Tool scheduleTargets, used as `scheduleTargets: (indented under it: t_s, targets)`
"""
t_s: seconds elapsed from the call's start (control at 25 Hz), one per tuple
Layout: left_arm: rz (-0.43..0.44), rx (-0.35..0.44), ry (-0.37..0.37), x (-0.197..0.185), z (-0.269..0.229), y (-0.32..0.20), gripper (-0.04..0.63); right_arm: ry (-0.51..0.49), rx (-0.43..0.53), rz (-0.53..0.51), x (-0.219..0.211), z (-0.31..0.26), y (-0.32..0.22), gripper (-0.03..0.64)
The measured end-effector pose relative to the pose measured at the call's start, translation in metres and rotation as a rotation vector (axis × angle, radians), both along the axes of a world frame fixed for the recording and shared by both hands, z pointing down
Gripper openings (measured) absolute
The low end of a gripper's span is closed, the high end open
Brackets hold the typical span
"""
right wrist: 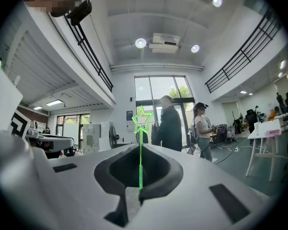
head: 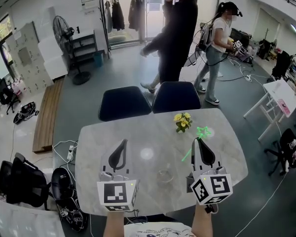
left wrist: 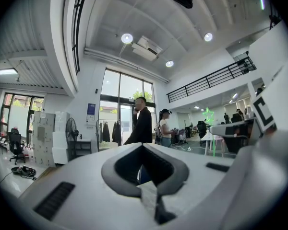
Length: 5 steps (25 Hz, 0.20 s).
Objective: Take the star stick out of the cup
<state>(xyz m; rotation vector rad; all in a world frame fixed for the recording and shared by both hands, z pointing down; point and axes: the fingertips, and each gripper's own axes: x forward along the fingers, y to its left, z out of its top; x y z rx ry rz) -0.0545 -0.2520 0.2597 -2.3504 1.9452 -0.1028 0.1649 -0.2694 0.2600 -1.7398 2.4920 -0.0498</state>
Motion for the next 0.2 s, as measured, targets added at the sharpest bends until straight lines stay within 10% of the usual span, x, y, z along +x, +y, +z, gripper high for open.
scheduleTargets:
  t_s: [0.2]
  targets:
    - [-0.003, -0.006, 0.003, 0.0001, 0.0066, -0.0028, -0.002, -0.001, -0.004, -0.002, -0.0012, 0.0064, -0.0012, 0.026]
